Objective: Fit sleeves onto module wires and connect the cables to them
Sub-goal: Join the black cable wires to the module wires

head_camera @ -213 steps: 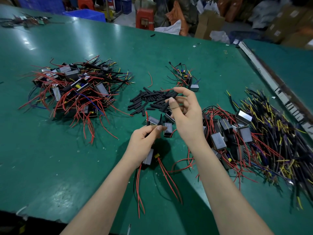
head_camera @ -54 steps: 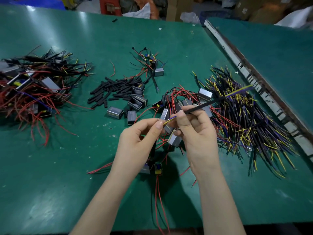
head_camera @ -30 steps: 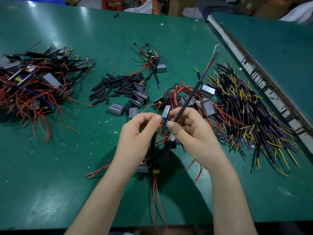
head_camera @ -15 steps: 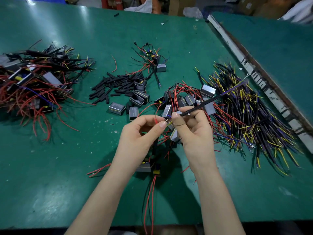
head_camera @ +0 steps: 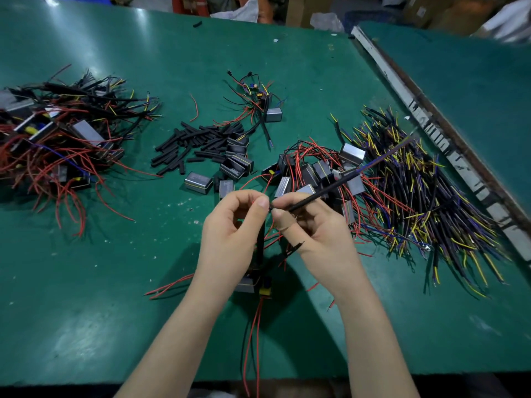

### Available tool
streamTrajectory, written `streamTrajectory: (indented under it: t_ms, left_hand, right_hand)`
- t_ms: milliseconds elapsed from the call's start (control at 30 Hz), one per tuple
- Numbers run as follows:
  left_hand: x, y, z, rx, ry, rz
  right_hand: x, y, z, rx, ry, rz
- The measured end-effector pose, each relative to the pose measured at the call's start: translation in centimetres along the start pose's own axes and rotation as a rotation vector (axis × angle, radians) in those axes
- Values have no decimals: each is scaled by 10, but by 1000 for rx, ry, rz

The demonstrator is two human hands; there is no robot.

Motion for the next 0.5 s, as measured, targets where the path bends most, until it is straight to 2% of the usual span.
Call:
streamTrajectory:
  t_ms: [100,233,367,433,500]
  left_hand:
    - [-1,-5,0,32,-68,-25]
    - [0,-8,0,81,-129,-93]
    - [-5,-13,-4,136,-194,-77]
    - [-9,-15,-8,144,-249,-57]
    - [-11,-16,-10,148,-278,-27]
  right_hand:
    - [3,1,0,-12,-32,-54]
    - [6,1,0,75,-55,-269]
    - [11,0,-1,169,76,-409]
    - [13,-4,-1,228,144,-366]
    - [12,-3,-2,183,153,-235]
Point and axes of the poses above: each hand's wrist, its own z-axis towards the middle knuckle, its own x-axis out of the back of the hand, y = z × x, the point moved 6 cm from there along z, towards the middle knuckle, and after that the axes turned 11 degrees about x, right-handed, at the moved point
